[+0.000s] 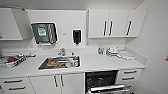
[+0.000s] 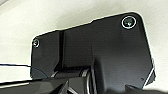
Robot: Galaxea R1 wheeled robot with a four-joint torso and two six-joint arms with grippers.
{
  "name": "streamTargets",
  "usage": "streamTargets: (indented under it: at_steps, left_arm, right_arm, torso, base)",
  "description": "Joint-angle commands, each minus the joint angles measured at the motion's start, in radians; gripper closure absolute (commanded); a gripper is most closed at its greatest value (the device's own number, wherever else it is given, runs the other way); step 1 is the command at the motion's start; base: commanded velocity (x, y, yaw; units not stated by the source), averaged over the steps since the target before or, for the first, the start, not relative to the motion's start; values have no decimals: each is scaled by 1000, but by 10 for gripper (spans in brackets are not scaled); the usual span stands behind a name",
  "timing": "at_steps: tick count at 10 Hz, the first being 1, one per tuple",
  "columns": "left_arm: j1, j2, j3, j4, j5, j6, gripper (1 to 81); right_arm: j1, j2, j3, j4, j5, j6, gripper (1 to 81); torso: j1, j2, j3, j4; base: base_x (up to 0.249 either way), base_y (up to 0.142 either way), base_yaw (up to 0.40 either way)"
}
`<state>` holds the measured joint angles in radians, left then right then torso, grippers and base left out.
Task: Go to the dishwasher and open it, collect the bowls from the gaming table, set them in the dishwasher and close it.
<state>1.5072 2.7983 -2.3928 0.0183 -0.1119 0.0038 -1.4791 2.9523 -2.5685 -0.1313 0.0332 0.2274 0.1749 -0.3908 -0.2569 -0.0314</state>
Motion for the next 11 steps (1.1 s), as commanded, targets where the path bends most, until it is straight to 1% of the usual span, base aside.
streamTargets:
  at_steps: [1,4,5,6,8,11]
  left_arm:
    - [-45,-11,4,8,51,7,10]
    - [-45,-11,4,6,51,7,10]
    - [-46,-11,4,6,51,7,10]
    - [-45,-9,4,6,51,7,10]
    - [-43,-3,4,6,61,7,10]
    - [-43,7,-5,6,61,13,10]
  right_arm:
    - [50,0,4,-10,-49,-7,10]
    - [50,0,4,-10,-49,-7,10]
    - [50,0,2,-10,-49,-7,10]
    - [50,0,2,-10,-49,-7,10]
    - [49,3,2,-7,-49,-3,10]
    - [45,35,-45,-7,-50,-5,10]
  torso:
    - [-63,98,0,0]
    - [-132,205,0,0]
    - [-90,140,0,0]
    - [-106,163,0,0]
    - [-116,177,0,0]
    - [-116,174,0,0]
  base:
    - [0,0,0]
    - [0,0,0]
    - [0,0,0]
    - [0,0,0]
    - [0,0,0]
    - [0,0,0]
